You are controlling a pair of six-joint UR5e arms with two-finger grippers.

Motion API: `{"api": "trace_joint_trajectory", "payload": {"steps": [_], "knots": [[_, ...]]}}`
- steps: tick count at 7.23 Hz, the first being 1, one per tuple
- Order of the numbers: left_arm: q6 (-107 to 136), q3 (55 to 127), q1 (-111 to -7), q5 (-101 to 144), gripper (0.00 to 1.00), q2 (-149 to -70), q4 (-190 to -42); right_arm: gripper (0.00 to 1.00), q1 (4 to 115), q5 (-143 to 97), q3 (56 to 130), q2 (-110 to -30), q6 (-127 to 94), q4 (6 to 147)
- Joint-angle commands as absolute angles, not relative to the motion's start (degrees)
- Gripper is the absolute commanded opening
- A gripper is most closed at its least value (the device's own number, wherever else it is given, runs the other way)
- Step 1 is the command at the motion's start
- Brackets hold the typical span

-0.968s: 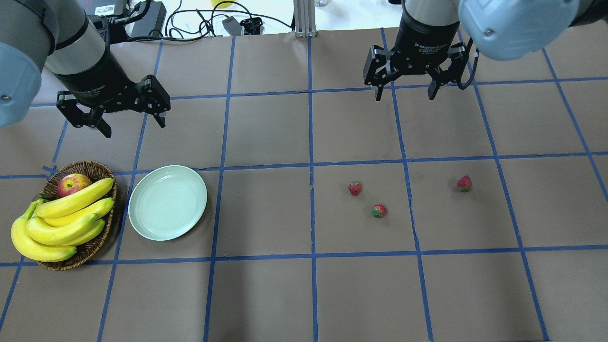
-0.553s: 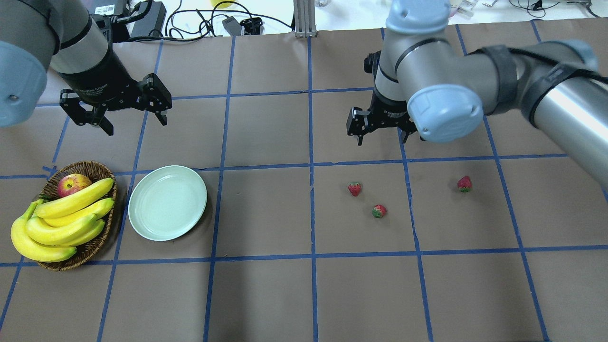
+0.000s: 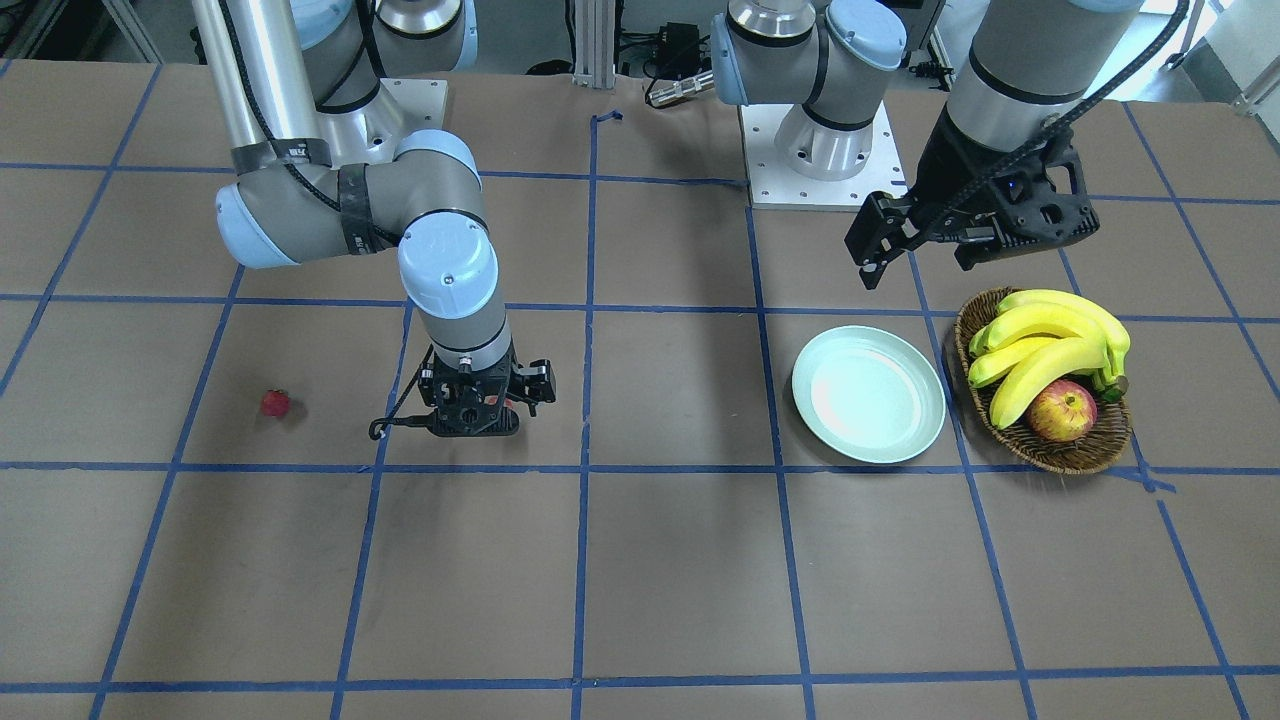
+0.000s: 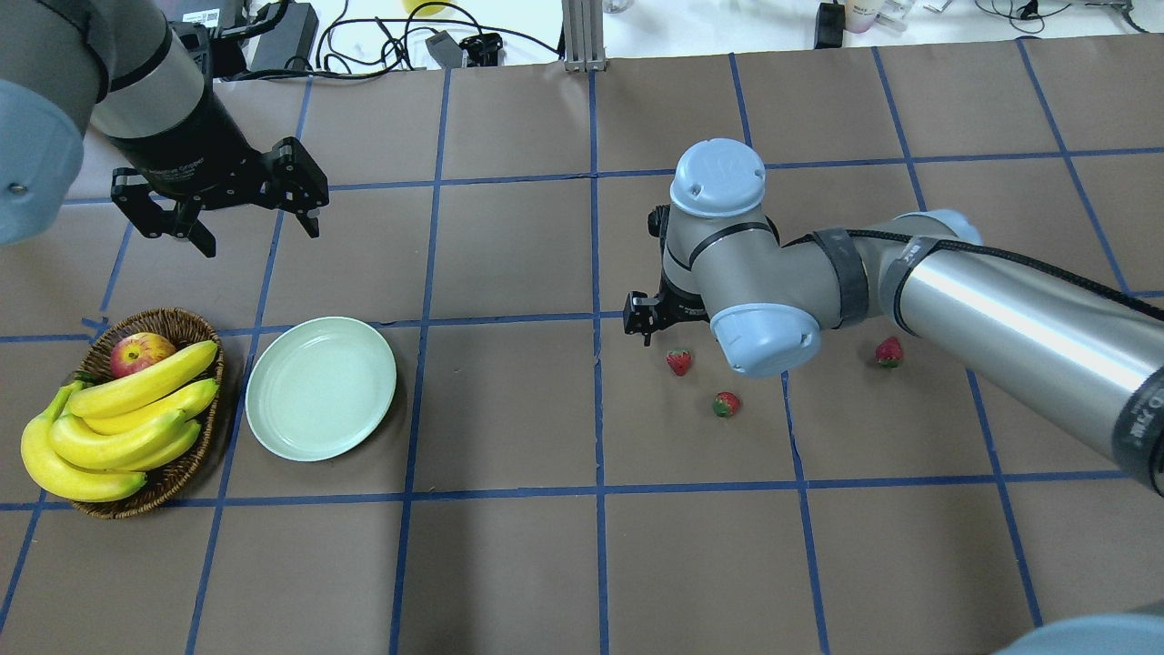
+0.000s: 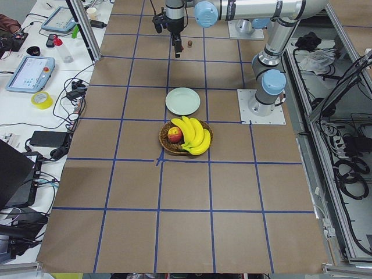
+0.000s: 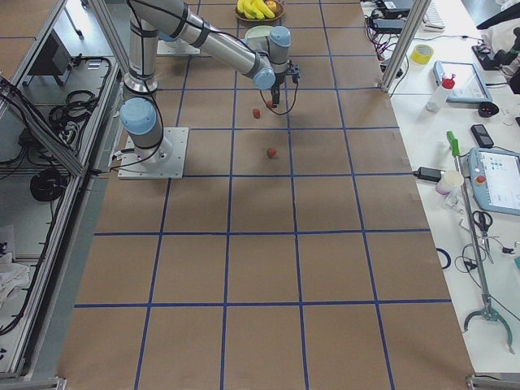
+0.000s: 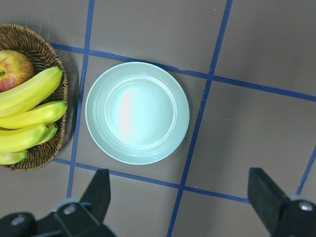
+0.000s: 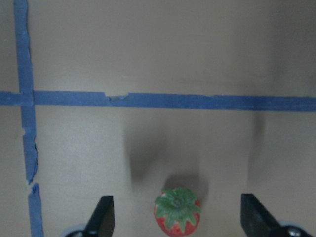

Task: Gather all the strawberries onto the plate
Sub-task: 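Lower the right gripper onto the strawberry nearest the plate and grasp it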

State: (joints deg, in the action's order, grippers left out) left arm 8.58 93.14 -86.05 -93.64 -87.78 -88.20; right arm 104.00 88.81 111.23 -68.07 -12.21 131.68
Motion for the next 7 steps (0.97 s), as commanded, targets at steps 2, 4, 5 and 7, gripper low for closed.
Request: {"api": "trace_joint_trajectory", "payload": {"steps": [2,4,5,7], "knots": [[8.5,92.8,-86.1,-93.4,1.00,-85.7,-88.8,0.46,104.1,88.6,112.1,-67.4,-12.3,132.6],[8.5,93.3,-86.1,-90.7,1.00,-85.7,-88.8,0.07,104.1,88.3,112.1,-67.6,-12.7,132.3],[8.5,93.3,-86.1,-90.8,1.00,-85.7,-88.8,0.03,104.1,88.2,111.3,-67.8,-14.7,132.1],[8.5,93.3,-86.1,-90.6,1.00,-85.7,-88.8,0.00,107.1,71.7,109.5,-67.4,-27.6,132.3]]}}
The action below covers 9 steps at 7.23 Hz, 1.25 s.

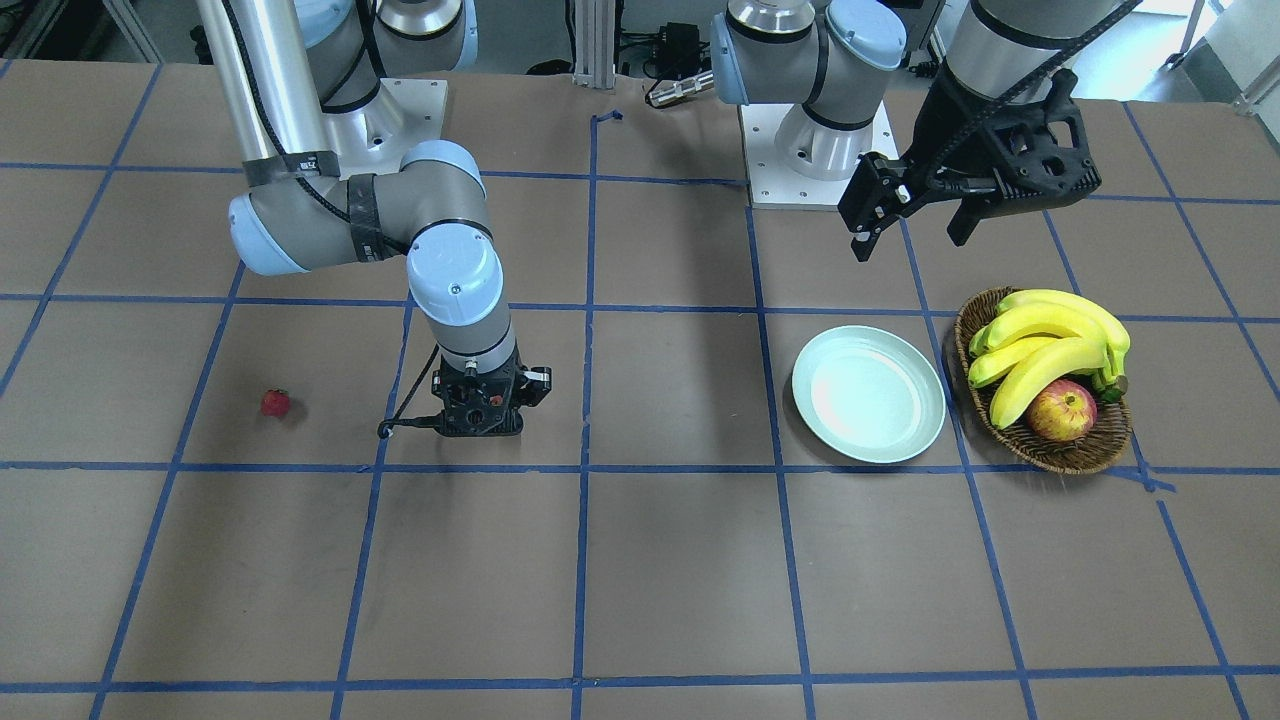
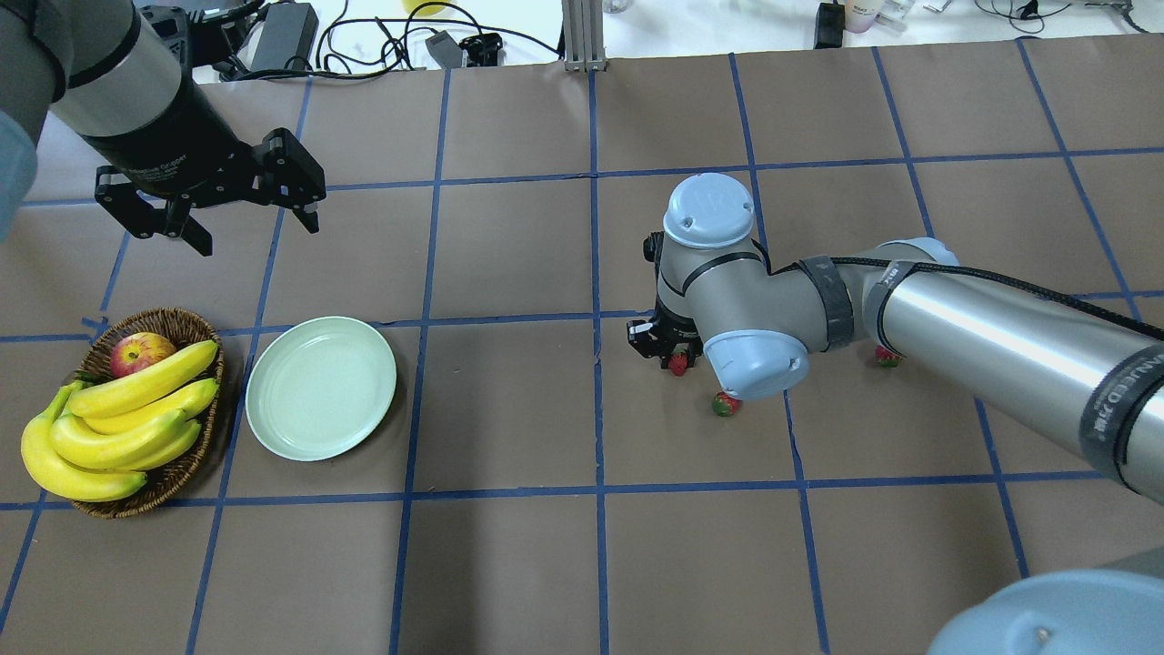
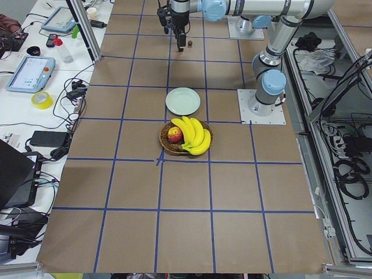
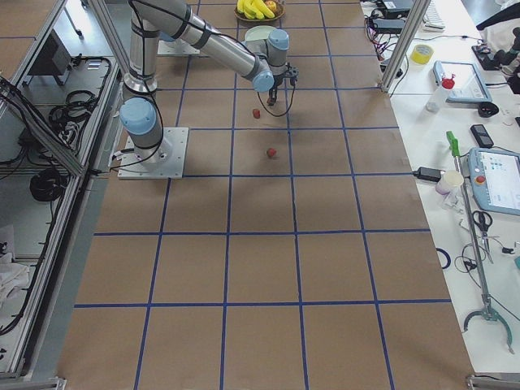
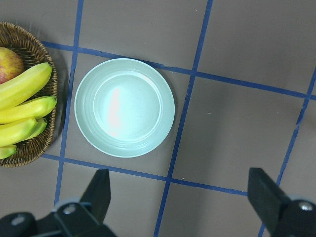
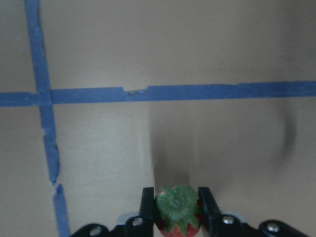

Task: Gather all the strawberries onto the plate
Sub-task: 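Lower the right gripper onto the strawberry nearest the plate and grasp it, then carry the strawberry toward the plate and release it beside the plate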

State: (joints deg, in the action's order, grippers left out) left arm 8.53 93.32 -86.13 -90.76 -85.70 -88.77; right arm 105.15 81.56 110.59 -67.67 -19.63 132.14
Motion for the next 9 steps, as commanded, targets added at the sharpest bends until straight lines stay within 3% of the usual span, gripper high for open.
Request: {"api": "trace_joint_trajectory", "payload": {"steps": [1,4,5,6,7,9], "knots": [[8.5,93.3,-86.1,-90.6,1.00,-85.7,-88.8,0.00,108.9,70.3,107.7,-66.5,-31.5,132.1],[8.5,93.4,-86.1,-90.7,1.00,-85.7,-88.9,0.01,115.0,65.8,101.7,-60.1,-41.7,132.9],[8.5,93.5,-86.5,-90.6,1.00,-85.7,-88.9,0.17,116.3,66.7,99.7,-58.7,-41.7,132.8],[8.5,93.7,-86.5,-90.7,1.00,-85.7,-88.9,0.90,116.3,66.8,99.6,-59.1,-41.7,132.2],[8.5,94.0,-86.5,-90.7,1.00,-85.8,-88.9,1.00,116.2,66.9,98.5,-59.4,-41.7,132.1],[8.5,94.1,-86.5,-90.8,1.00,-85.8,-89.0,1.00,115.7,79.6,98.5,-63.7,-38.3,127.4]]}}
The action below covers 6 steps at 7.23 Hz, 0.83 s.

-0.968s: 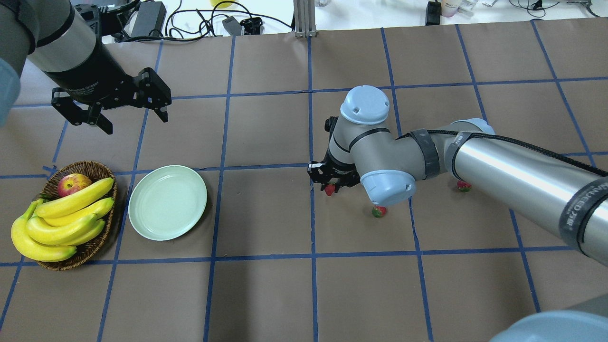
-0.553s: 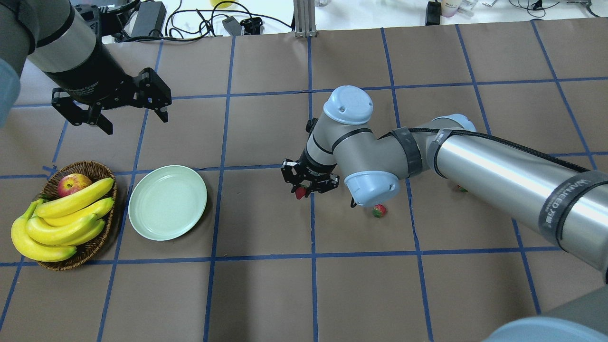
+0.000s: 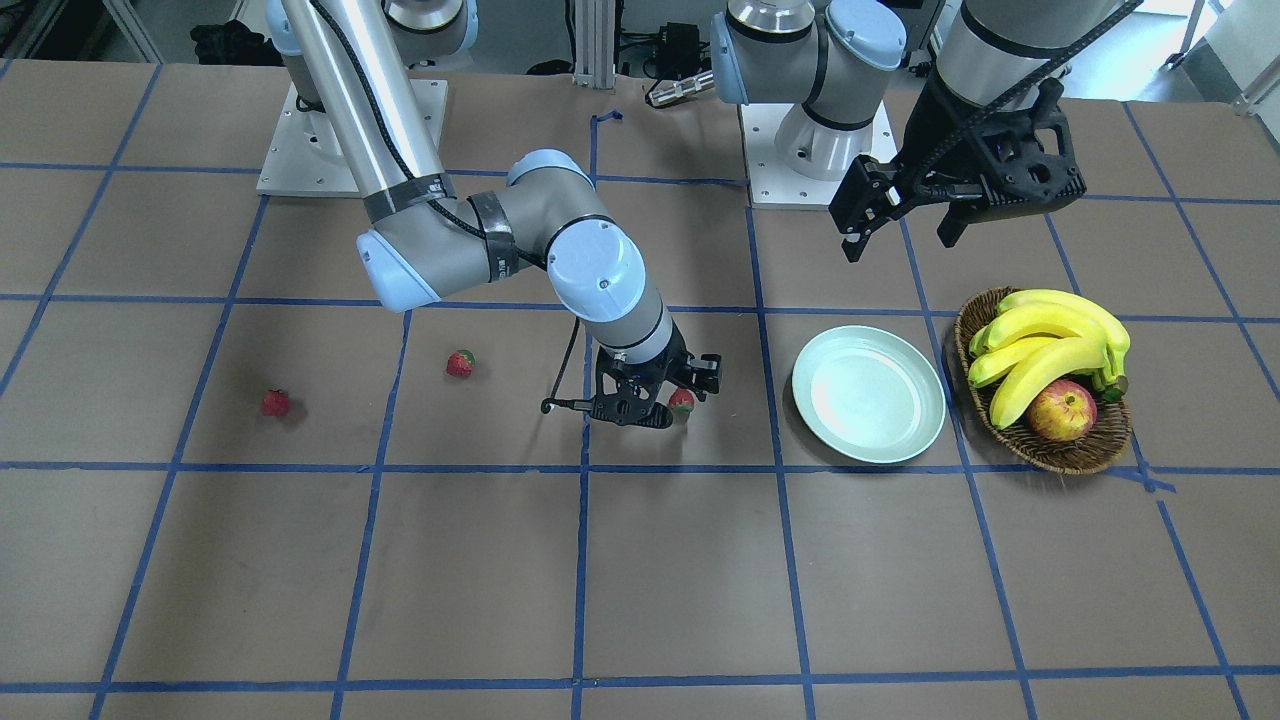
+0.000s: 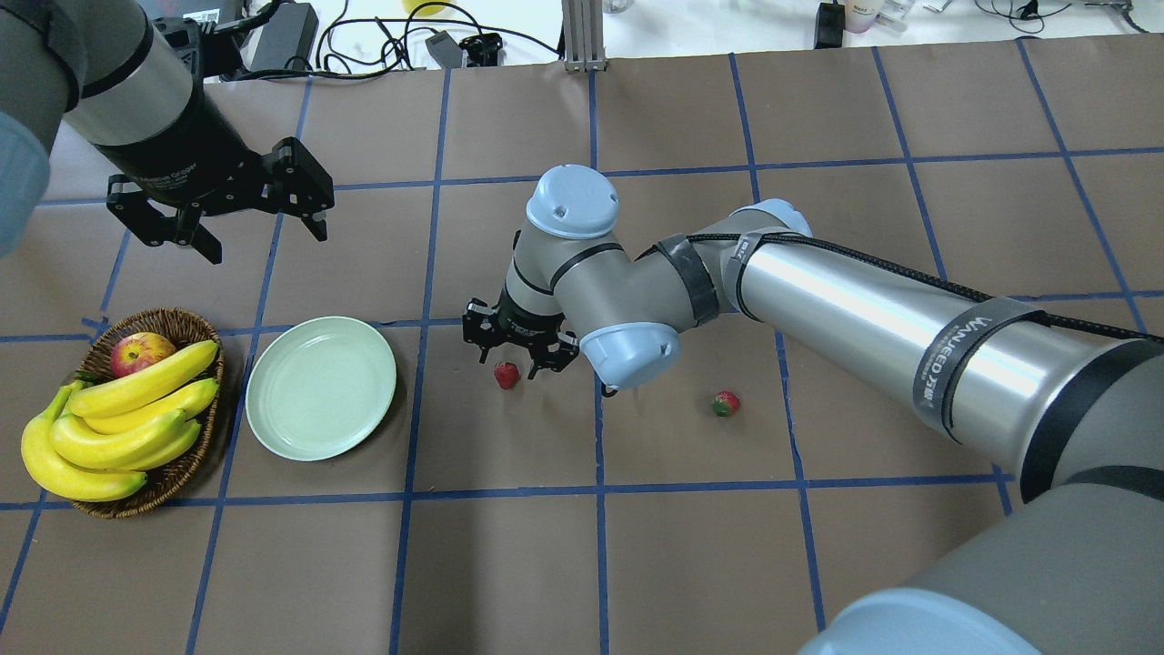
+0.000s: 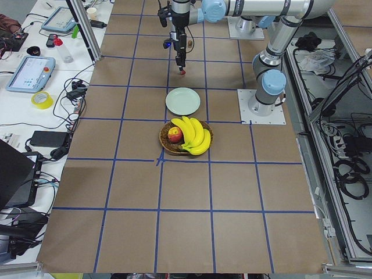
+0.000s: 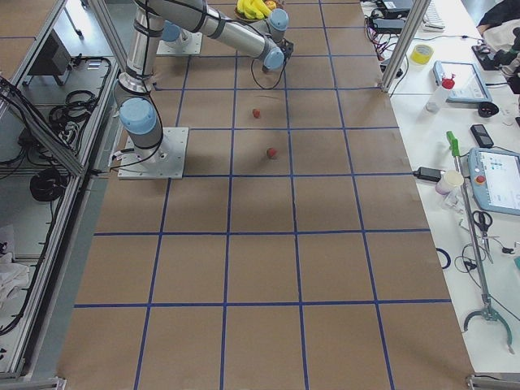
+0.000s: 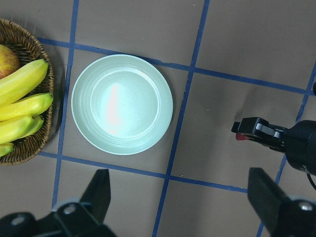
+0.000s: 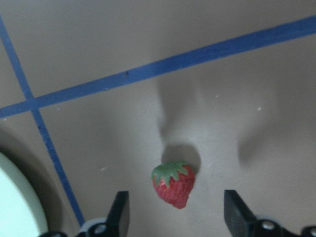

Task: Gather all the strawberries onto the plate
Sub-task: 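Carry the strawberry toward the plate and release it beside the plate, then move the right gripper to the next strawberry and grasp it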

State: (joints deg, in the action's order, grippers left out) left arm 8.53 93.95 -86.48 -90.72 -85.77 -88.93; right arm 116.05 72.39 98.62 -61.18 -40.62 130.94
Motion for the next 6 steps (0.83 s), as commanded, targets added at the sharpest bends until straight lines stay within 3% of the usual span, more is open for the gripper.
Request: {"api": "trace_joint_trajectory", "payload": {"steps": [1,3,6], "knots": [[8.5,94.0,-86.5,-90.7,1.00,-85.8,-88.9,1.00,113.9,83.9,99.2,-66.3,-32.1,123.4],[8.5,94.0,-86.5,-90.7,1.00,-85.7,-88.9,1.00,104.3,90.5,104.3,-71.9,-19.9,119.2],[8.5,94.0,-86.5,-90.7,1.00,-85.8,-88.9,1.00,96.1,89.6,121.7,-76.1,-13.0,131.7]]}}
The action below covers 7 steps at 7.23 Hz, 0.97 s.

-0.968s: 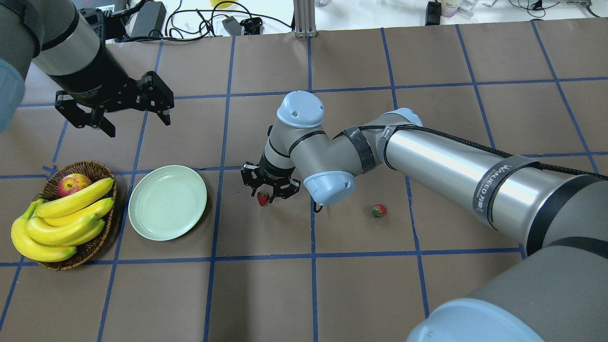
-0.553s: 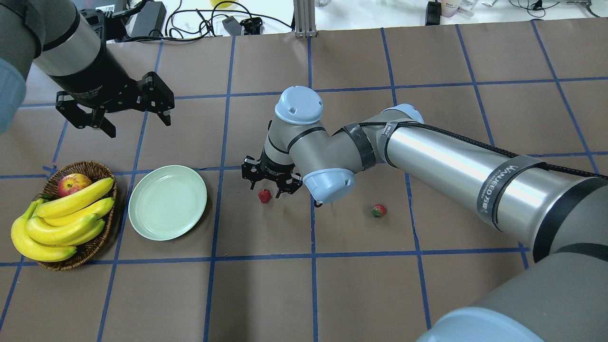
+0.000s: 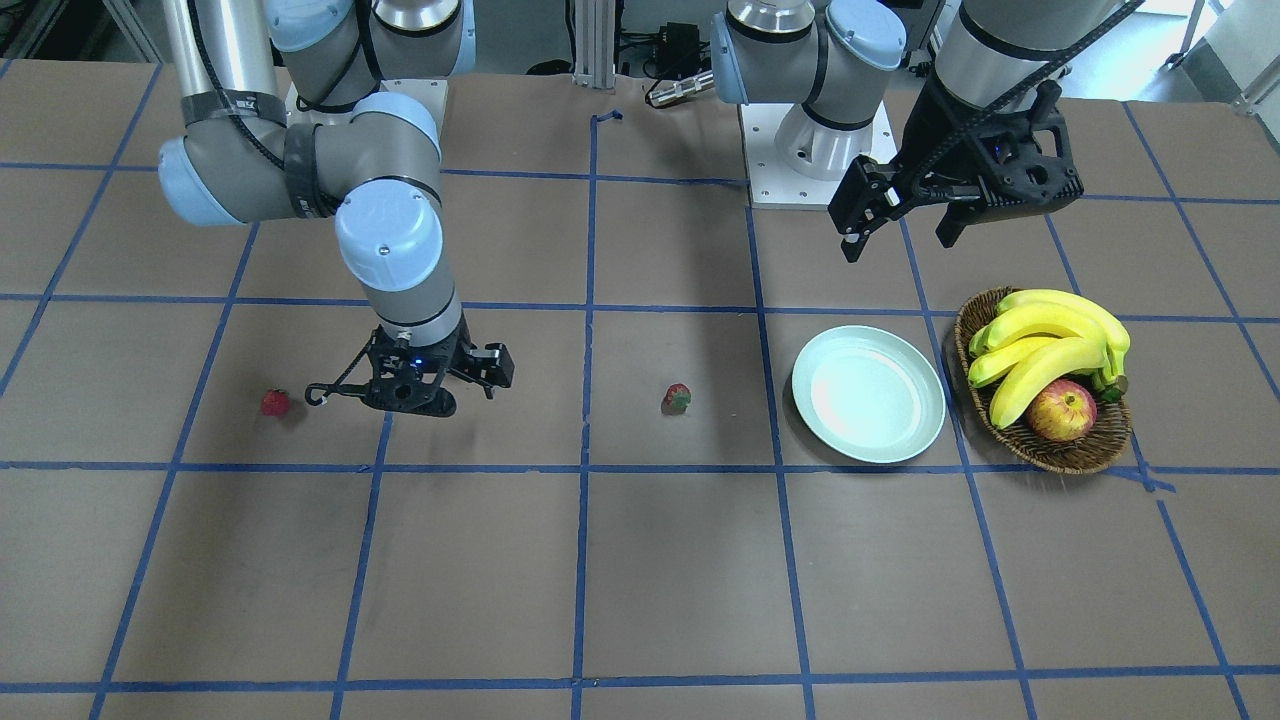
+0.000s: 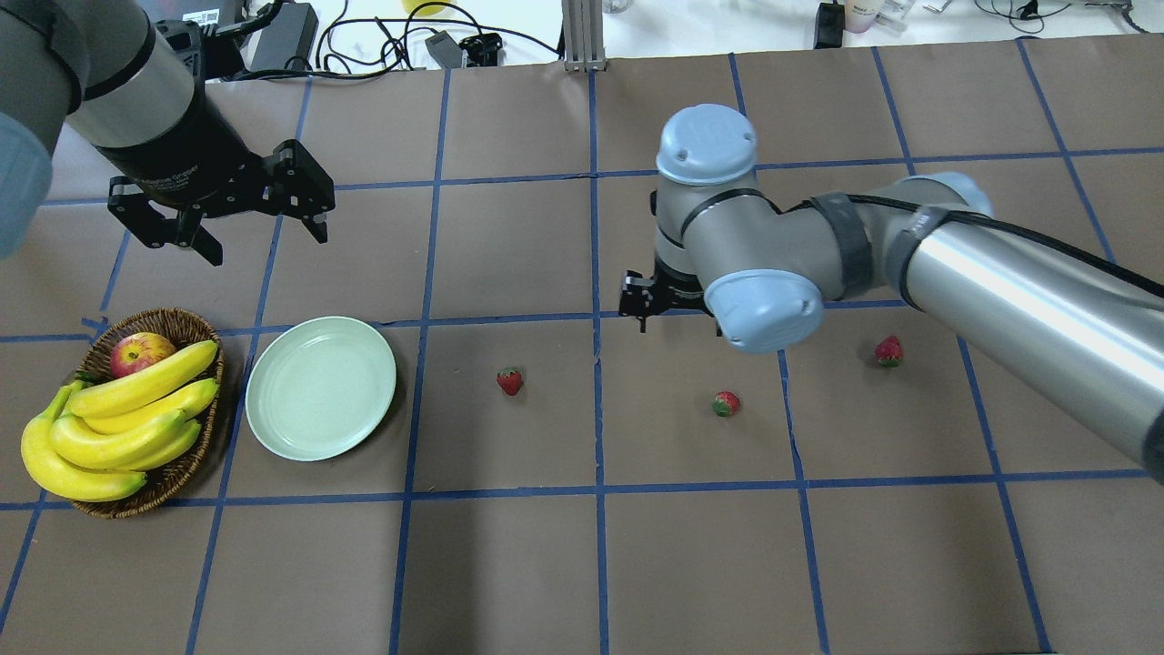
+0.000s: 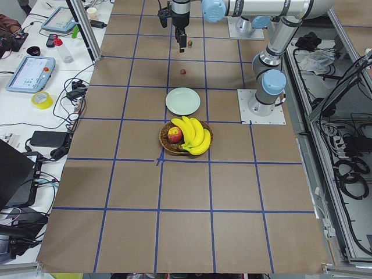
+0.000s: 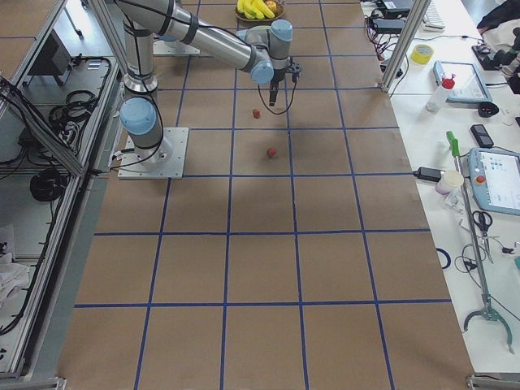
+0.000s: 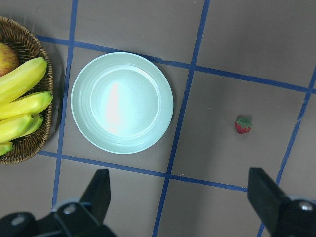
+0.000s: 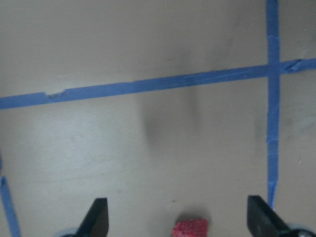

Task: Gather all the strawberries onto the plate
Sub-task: 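Move the right gripper to the next strawberry and grasp it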

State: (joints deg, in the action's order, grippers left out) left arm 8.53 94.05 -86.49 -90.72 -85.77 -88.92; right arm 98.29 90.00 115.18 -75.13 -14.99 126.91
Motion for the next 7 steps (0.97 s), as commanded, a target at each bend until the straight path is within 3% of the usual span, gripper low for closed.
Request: {"api": "trace_joint_trajectory", "payload": {"steps": [1,2,3,6,7], "knots": [[8.5,94.0,-86.5,-90.7,1.00,-85.8,-88.9,0.99,96.2,89.1,122.9,-76.0,-13.1,131.8],[8.5,94.0,-86.5,-90.7,1.00,-85.8,-88.9,0.98,96.2,86.9,123.0,-75.9,-13.0,131.7],[9.0,94.1,-86.6,-89.8,1.00,-85.8,-88.9,0.86,96.4,85.8,123.2,-75.6,-12.3,131.0],[9.1,94.3,-86.6,-90.2,1.00,-85.8,-88.8,0.33,97.5,85.7,123.1,-75.5,-12.7,130.7],[9.1,94.3,-86.6,-90.0,1.00,-85.8,-88.7,0.11,97.5,85.7,122.5,-75.5,-12.7,130.6]]}}
